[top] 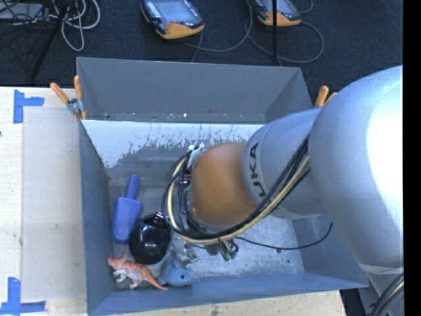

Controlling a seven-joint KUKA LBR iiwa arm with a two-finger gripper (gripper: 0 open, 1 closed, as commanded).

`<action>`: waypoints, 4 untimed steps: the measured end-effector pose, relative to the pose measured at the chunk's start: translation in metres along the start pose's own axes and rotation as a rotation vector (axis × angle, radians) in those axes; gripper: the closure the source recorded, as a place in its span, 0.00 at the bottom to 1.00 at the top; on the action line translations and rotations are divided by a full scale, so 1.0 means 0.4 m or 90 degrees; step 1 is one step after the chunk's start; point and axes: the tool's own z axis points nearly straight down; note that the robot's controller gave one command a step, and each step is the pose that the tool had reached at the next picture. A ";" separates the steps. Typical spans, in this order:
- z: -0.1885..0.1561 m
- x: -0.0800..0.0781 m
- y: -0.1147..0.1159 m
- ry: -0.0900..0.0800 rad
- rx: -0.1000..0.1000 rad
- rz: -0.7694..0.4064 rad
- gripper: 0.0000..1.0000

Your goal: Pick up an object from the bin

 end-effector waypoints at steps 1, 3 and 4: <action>0.000 -0.008 0.003 0.003 0.000 0.001 0.00; -0.005 -0.118 0.079 -0.006 0.006 -0.029 0.00; -0.007 -0.154 0.091 -0.007 0.011 -0.026 0.00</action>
Offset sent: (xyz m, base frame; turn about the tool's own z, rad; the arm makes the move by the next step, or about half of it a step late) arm 0.0225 -0.0069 -0.0036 -0.1998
